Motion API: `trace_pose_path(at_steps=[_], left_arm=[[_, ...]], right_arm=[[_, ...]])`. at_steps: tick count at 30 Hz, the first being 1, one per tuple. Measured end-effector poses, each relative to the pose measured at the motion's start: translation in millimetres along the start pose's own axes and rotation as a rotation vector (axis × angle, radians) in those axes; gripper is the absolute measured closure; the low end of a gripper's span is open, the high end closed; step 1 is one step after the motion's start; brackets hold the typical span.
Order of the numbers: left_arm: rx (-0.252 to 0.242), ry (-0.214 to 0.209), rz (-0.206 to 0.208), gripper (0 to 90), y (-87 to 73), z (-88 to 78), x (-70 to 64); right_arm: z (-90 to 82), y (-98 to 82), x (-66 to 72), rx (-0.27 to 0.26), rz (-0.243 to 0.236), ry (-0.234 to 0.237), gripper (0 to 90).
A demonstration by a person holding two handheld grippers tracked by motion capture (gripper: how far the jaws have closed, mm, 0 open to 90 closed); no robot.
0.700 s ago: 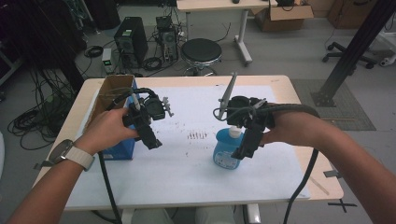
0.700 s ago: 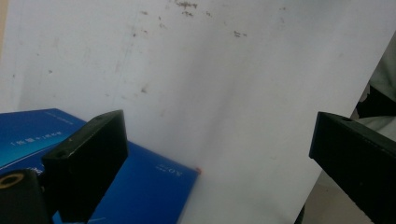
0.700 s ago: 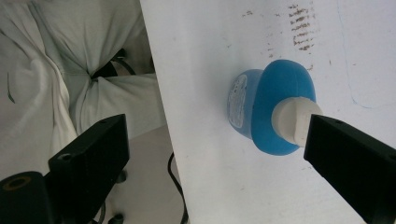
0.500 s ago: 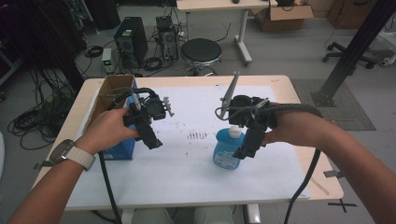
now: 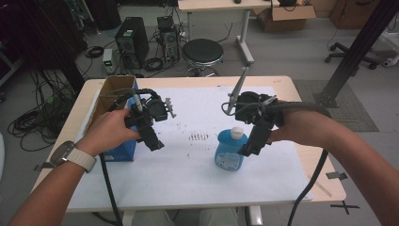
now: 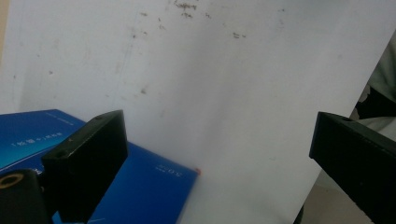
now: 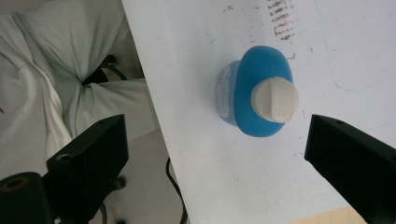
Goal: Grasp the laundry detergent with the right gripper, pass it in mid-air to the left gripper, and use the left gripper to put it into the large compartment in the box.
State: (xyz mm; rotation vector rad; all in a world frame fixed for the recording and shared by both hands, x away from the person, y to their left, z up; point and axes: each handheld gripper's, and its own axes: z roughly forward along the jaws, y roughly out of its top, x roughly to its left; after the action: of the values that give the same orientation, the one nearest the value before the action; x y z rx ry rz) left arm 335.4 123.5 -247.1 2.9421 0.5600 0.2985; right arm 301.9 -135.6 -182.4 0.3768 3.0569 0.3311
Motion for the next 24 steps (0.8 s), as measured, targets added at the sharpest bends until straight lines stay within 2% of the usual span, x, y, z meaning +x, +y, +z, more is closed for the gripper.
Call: trace_pose_path(at_steps=[10,24], left_arm=[[-0.007,0.004,0.003,5.1,-1.4,-1.4,-0.5],[-0.011,0.006,0.004,5.1,-0.6,-1.8,-1.3]], right_arm=[[-3.3,-11.9,-15.4,-0.009,0.080,-0.024,6.2],[3.6,-27.1,-26.8,-0.026,0.138,-0.022,6.1]])
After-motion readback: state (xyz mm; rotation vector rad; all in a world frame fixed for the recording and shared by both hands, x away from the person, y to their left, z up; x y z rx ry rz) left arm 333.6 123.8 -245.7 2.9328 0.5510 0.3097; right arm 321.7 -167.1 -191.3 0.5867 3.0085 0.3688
